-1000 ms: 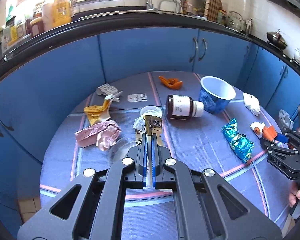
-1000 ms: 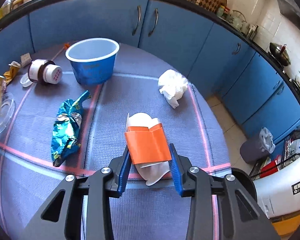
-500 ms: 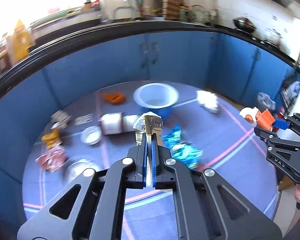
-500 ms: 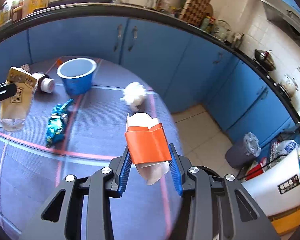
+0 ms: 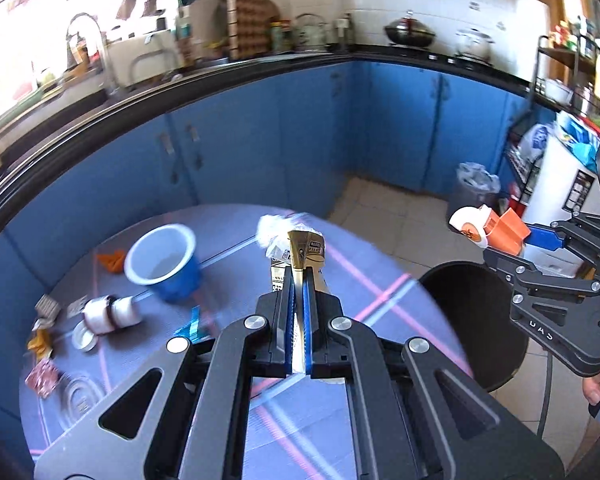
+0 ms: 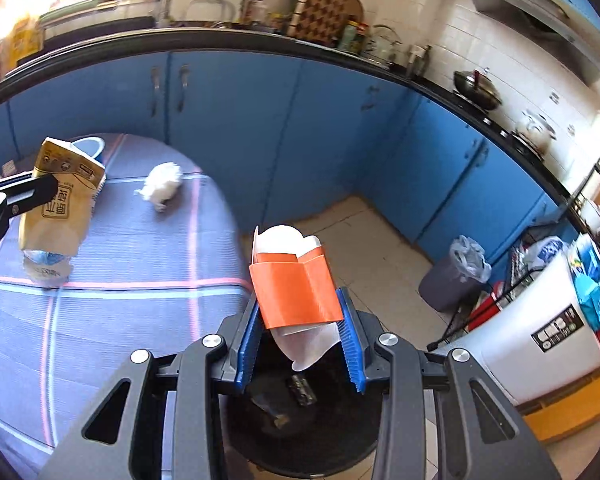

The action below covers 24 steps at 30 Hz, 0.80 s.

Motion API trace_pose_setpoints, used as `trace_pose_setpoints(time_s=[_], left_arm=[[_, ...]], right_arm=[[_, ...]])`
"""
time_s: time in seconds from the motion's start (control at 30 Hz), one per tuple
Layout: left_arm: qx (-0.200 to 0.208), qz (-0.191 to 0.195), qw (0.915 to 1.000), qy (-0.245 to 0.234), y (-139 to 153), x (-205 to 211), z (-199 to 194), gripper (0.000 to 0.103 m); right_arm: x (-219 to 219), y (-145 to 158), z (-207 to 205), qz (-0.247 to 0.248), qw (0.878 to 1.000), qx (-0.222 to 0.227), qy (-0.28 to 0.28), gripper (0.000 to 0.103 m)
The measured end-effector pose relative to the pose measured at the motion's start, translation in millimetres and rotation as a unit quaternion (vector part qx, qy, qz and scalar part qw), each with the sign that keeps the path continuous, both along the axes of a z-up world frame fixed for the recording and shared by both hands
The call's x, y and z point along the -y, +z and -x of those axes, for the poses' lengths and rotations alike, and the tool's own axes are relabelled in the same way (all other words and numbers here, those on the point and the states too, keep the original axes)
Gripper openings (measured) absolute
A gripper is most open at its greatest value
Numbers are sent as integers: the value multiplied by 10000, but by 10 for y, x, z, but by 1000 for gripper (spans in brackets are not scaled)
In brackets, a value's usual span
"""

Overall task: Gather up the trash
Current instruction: 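Carry the packet and cup over the black bin with both grippers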

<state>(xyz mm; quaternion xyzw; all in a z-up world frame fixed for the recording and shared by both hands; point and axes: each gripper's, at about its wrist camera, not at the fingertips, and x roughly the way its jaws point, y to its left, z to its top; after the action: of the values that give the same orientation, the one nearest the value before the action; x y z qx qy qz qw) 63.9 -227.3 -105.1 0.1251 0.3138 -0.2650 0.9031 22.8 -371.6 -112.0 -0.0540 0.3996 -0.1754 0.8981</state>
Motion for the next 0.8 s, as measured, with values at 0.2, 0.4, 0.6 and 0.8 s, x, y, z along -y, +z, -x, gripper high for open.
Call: trace_pose_setpoints(time_s=[0.2, 0.4, 0.6, 0.8], left_arm=[[66, -48, 9996, -276, 46, 403, 51, 4], [86, -85, 9988, -466, 49, 717, 87, 4], [85, -159, 9979, -619, 25, 934, 119, 4], [105, -191, 9975, -677, 33, 1045, 119, 4]], right_arm=[[295, -8, 106, -103, 9997, 44, -214, 37], [480, -8, 169, -79, 9993, 126, -341, 38], [630, -19, 180, -135, 9987, 207, -444, 42], [685, 34, 217, -71, 9978, 410, -508, 71]])
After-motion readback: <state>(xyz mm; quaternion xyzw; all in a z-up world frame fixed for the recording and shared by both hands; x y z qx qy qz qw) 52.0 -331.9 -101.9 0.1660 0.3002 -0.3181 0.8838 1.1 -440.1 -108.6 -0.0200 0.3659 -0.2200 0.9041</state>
